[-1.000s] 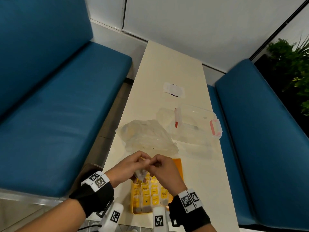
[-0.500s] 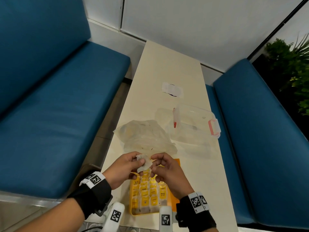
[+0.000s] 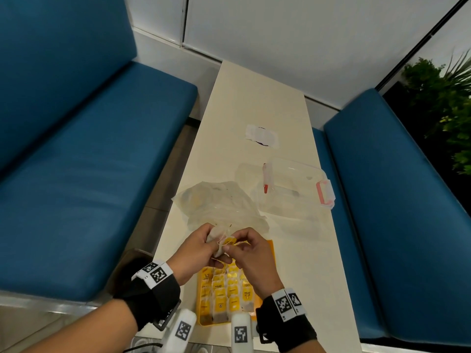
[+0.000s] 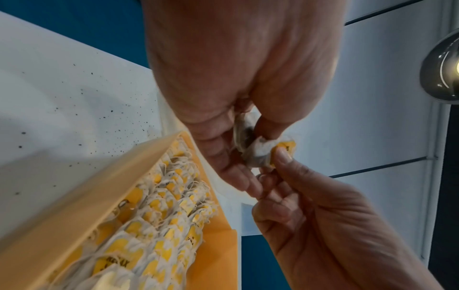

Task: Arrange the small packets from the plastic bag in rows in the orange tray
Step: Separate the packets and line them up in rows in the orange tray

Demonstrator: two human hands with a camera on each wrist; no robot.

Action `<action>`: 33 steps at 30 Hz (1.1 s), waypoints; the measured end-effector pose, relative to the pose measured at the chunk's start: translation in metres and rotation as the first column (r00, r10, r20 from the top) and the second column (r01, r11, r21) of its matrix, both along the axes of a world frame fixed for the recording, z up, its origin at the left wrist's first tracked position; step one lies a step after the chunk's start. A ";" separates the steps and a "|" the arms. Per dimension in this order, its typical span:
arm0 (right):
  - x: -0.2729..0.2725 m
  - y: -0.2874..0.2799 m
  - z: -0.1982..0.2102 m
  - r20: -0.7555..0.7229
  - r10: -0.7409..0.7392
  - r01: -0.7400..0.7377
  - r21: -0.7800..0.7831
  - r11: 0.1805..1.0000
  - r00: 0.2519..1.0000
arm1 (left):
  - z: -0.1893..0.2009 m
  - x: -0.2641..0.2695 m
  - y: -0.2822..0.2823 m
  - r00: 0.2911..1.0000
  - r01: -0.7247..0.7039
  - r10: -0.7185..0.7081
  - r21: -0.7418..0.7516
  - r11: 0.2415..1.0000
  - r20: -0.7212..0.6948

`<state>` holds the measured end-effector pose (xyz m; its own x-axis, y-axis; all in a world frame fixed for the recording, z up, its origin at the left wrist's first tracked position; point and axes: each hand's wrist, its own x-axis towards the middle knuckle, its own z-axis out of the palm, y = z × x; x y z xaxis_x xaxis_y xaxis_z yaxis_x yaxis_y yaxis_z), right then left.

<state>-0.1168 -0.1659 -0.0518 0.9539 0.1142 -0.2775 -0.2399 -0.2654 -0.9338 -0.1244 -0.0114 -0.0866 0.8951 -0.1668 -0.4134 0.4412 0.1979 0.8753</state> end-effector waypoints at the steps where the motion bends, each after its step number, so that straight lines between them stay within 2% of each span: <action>1: 0.000 0.000 0.001 0.004 -0.005 0.005 0.000 1.000 1.000 | 0.001 0.000 0.000 1.000 -0.016 0.016 0.007 1.000 0.001; 4: 0.000 -0.001 0.003 0.020 -0.001 0.001 0.011 1.000 1.000 | 0.002 0.000 0.000 0.999 -0.039 0.039 0.005 0.999 -0.002; 9: -0.001 -0.007 0.004 0.034 0.041 -0.039 -0.071 0.997 0.999 | 0.002 -0.003 0.002 0.999 0.024 -0.024 -0.016 1.000 -0.023; 13: 0.000 -0.024 0.014 0.025 0.050 -0.047 -0.119 0.992 0.998 | -0.004 -0.005 0.013 0.997 0.073 -0.073 0.094 0.993 0.002; 15: 0.000 -0.038 0.014 -0.041 0.088 -0.094 -0.214 0.972 0.995 | -0.010 -0.008 0.020 0.992 0.125 -0.129 0.165 0.978 0.010; 18: -0.005 -0.064 0.001 -0.154 0.141 -0.195 -0.430 0.882 0.978 | -0.019 -0.015 0.026 0.975 0.208 -0.220 0.281 0.937 0.012; 21: -0.015 -0.080 -0.012 -0.284 0.193 -0.323 -0.539 0.778 0.939 | -0.027 -0.021 0.027 0.961 0.246 -0.274 0.363 0.899 0.028; 24: -0.024 -0.084 -0.025 -0.392 0.223 -0.433 -0.605 0.668 0.892 | -0.032 -0.024 0.025 0.952 0.246 -0.299 0.429 0.869 0.059; 29: -0.030 -0.081 -0.046 -0.453 0.273 -0.526 -0.667 0.527 0.849 | -0.037 -0.024 0.026 0.950 0.233 -0.301 0.455 0.859 0.083; 33: -0.030 -0.077 -0.058 -0.482 0.275 -0.553 -0.675 0.489 0.832 | -0.037 -0.023 0.025 0.950 0.225 -0.301 0.483 0.846 0.085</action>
